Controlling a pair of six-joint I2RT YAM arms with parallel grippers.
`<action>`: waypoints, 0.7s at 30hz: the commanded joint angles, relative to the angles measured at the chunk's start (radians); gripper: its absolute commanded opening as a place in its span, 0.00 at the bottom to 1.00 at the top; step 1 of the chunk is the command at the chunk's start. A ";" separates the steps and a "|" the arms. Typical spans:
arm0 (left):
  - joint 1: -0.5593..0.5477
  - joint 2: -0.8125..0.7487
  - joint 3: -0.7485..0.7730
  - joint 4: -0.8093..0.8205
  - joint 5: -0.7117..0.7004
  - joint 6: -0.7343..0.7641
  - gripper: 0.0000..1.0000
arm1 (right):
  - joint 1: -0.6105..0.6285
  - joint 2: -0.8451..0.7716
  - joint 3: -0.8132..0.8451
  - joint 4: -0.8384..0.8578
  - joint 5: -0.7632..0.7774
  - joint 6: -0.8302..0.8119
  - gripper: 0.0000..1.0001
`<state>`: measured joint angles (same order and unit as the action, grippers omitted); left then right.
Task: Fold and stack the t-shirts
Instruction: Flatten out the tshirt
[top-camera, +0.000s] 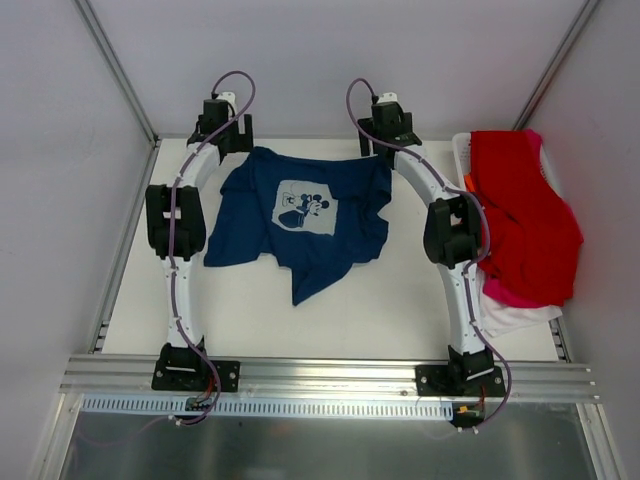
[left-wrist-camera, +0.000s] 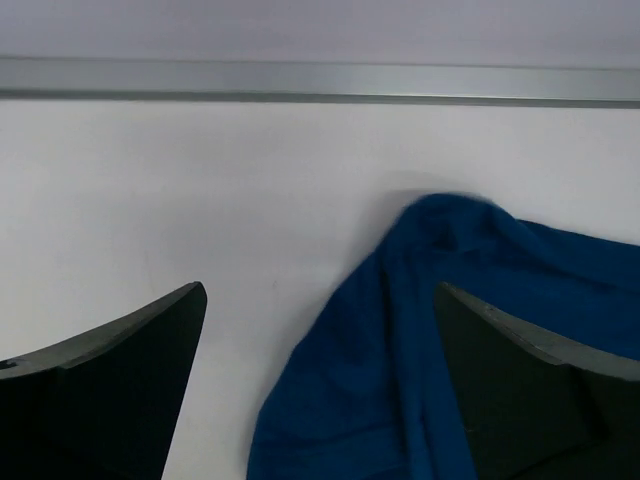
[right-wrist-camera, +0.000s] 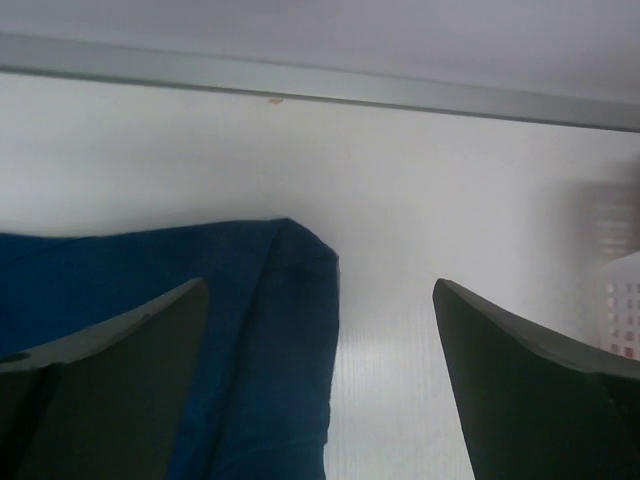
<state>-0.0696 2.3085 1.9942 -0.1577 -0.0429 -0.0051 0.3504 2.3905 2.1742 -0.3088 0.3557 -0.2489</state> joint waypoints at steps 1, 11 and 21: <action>0.025 0.014 0.054 -0.063 -0.096 -0.067 0.99 | -0.004 0.012 0.111 -0.022 0.118 -0.041 1.00; -0.002 -0.435 -0.331 -0.037 -0.213 -0.131 0.99 | 0.111 -0.542 -0.485 0.056 0.148 0.180 0.99; -0.131 -0.384 -0.485 -0.034 -0.232 -0.085 0.91 | 0.369 -0.939 -1.036 -0.052 0.178 0.395 0.99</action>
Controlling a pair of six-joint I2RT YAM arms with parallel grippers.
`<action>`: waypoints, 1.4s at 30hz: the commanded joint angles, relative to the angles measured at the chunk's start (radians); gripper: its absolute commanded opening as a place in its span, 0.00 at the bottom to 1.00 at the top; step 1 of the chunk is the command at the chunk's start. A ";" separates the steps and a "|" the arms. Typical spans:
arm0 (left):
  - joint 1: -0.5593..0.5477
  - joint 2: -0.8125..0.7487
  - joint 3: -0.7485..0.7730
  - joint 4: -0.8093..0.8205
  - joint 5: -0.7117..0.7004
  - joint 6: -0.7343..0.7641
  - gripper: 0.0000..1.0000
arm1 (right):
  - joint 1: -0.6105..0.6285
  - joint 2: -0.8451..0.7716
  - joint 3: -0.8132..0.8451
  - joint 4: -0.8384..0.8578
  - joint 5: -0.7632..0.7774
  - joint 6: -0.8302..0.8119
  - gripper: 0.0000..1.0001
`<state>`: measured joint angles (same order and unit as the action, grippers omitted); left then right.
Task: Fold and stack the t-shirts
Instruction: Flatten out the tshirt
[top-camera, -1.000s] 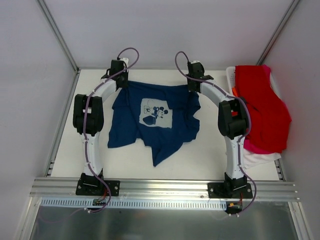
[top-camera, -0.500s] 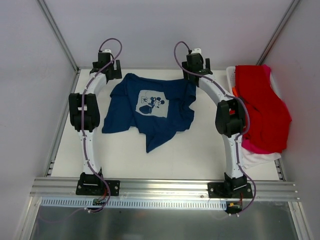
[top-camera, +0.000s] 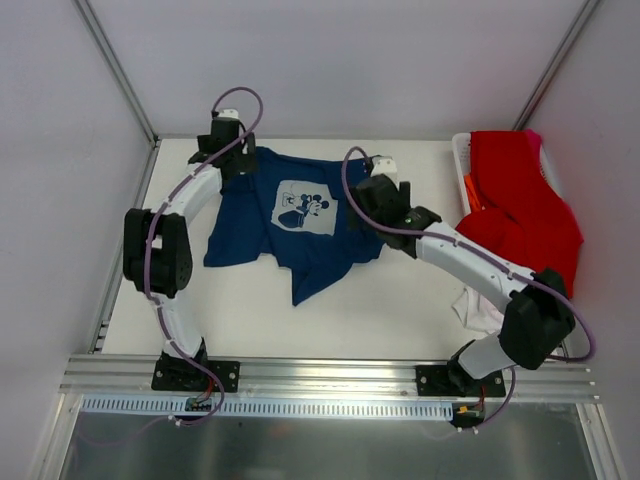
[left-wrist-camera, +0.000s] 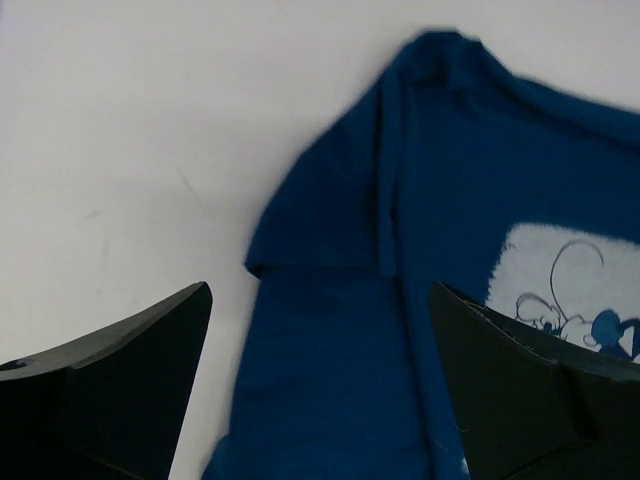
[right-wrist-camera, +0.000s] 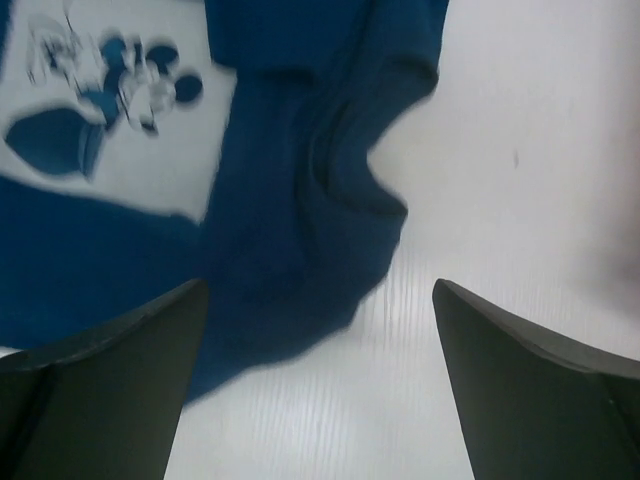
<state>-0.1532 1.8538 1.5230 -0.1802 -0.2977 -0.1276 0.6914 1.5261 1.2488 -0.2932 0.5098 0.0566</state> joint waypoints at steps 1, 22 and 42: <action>-0.049 0.100 -0.006 -0.012 0.046 0.031 0.90 | 0.039 -0.105 -0.152 -0.073 0.029 0.104 0.99; 0.006 0.217 0.095 -0.027 0.161 -0.012 0.80 | 0.072 -0.518 -0.618 -0.055 -0.001 0.226 1.00; 0.037 0.400 0.388 -0.228 0.203 -0.038 0.67 | 0.079 -0.598 -0.678 -0.060 0.012 0.238 0.99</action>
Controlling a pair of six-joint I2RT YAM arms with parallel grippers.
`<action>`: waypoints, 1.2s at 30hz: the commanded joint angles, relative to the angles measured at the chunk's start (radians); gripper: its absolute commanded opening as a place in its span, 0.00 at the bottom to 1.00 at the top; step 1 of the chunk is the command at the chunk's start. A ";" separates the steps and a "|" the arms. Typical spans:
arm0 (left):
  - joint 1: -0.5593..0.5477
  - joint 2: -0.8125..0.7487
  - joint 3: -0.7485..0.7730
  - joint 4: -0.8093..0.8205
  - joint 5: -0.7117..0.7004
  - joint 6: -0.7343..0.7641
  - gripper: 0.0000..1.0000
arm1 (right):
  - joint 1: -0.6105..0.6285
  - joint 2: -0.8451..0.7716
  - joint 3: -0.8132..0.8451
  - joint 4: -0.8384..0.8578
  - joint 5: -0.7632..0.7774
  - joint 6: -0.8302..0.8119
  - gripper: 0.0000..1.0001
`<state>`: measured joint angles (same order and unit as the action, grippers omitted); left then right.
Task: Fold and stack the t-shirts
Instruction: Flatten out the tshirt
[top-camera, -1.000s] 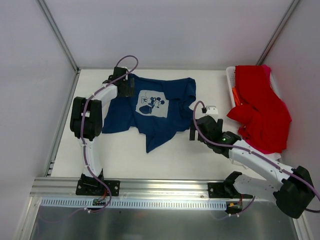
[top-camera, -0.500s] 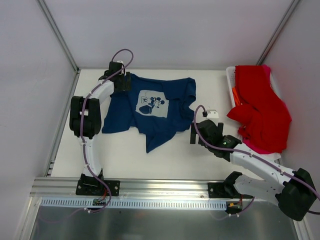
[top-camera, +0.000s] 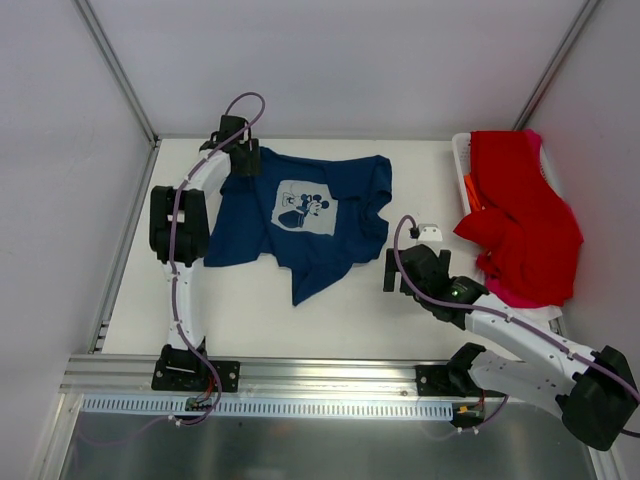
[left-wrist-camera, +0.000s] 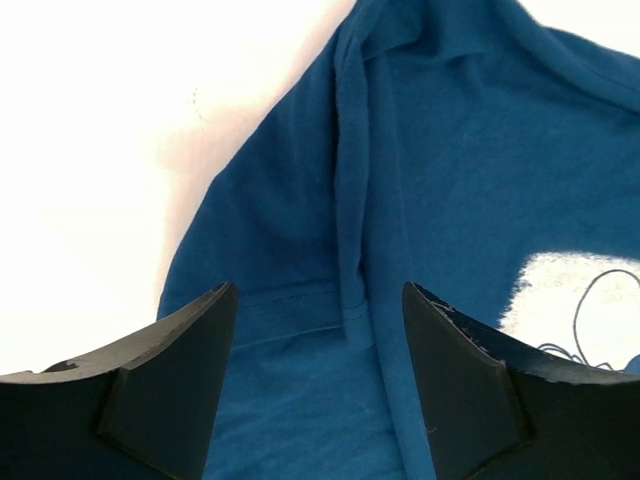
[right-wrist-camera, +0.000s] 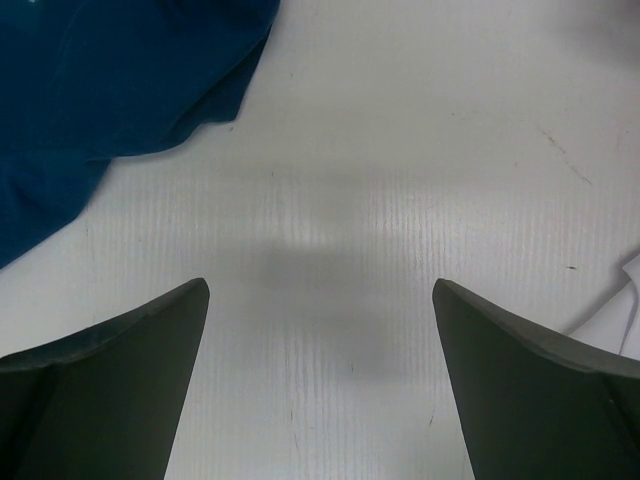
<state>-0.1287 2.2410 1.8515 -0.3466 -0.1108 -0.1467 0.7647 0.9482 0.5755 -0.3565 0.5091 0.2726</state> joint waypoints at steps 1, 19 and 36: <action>0.014 0.015 0.063 -0.066 0.014 -0.019 0.66 | 0.005 -0.020 -0.006 0.001 0.014 0.020 1.00; 0.012 0.084 0.169 -0.170 0.048 -0.008 0.57 | 0.005 -0.081 -0.034 -0.024 0.019 0.033 0.99; 0.023 0.120 0.229 -0.226 0.040 -0.030 0.35 | 0.005 -0.088 -0.071 -0.007 0.016 0.042 0.99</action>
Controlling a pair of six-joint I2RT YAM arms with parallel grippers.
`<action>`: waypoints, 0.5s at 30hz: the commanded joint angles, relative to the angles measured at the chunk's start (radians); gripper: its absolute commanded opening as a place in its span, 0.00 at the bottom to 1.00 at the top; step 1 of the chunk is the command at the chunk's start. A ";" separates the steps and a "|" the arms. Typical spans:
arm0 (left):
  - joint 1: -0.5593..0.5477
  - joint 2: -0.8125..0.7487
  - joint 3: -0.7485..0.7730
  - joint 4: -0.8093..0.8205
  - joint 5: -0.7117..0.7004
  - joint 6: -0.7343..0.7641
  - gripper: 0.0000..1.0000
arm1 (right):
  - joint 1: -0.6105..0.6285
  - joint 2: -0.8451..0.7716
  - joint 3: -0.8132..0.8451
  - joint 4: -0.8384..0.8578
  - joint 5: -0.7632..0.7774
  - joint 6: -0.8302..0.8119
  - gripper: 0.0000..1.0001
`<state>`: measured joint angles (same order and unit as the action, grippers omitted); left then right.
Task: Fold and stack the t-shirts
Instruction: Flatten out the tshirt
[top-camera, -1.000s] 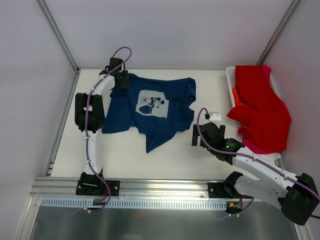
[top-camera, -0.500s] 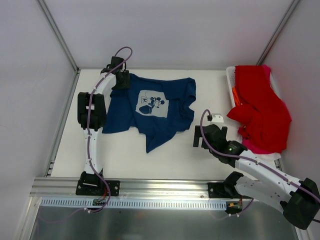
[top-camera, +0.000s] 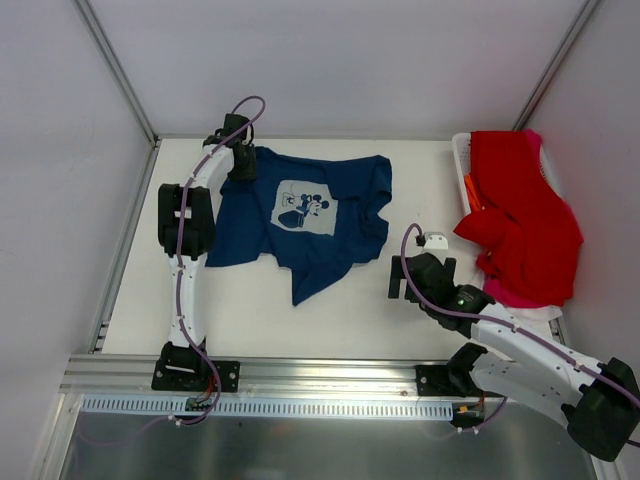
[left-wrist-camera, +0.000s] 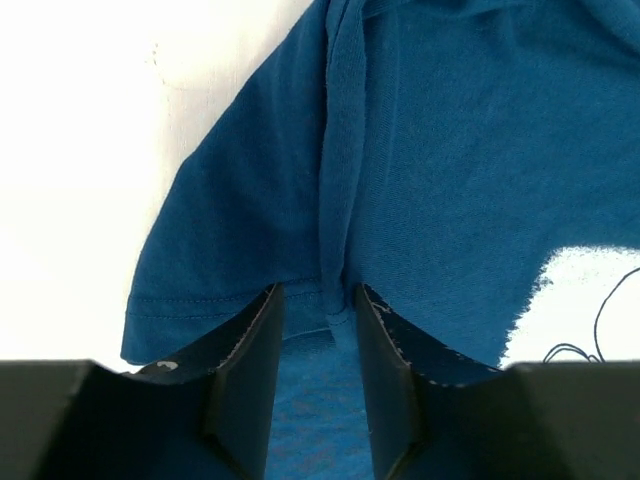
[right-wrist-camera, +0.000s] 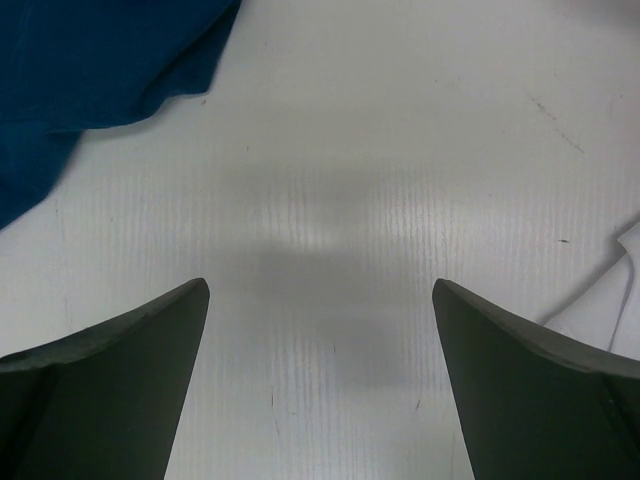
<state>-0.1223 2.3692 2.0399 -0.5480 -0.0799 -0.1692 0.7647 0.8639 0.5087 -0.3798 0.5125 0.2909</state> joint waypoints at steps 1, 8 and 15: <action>0.016 -0.008 0.039 -0.024 0.009 -0.009 0.34 | 0.005 -0.005 -0.006 0.019 0.012 0.025 1.00; 0.016 -0.004 0.045 -0.026 0.023 -0.003 0.31 | 0.005 0.004 -0.006 0.022 0.012 0.019 1.00; 0.021 0.001 0.052 -0.027 0.045 0.000 0.31 | 0.005 0.015 0.001 0.025 0.011 0.013 0.99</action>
<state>-0.1093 2.3692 2.0480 -0.5625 -0.0605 -0.1688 0.7647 0.8730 0.5034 -0.3782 0.5121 0.2958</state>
